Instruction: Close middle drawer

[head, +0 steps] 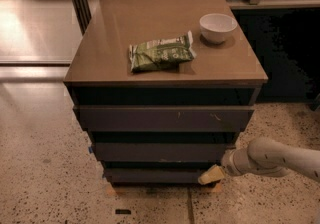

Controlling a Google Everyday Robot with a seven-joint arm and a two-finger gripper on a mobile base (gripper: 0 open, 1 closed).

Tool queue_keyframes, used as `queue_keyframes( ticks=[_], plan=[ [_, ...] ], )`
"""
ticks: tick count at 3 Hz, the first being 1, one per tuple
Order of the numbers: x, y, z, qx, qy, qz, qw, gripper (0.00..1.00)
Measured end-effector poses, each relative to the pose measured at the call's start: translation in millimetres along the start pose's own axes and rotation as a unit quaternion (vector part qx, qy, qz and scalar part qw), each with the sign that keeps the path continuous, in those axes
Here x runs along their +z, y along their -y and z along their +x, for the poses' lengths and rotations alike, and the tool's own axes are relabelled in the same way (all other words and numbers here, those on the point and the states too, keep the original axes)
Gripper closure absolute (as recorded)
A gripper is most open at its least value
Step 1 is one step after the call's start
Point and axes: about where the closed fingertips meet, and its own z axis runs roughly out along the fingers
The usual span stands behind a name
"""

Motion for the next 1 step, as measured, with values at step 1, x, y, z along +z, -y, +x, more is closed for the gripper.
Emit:
queue_keyframes(
  ticks=[1],
  plan=[
    [0.0, 0.0, 0.0, 0.0, 0.0, 0.0, 1.0, 0.0]
  ],
)
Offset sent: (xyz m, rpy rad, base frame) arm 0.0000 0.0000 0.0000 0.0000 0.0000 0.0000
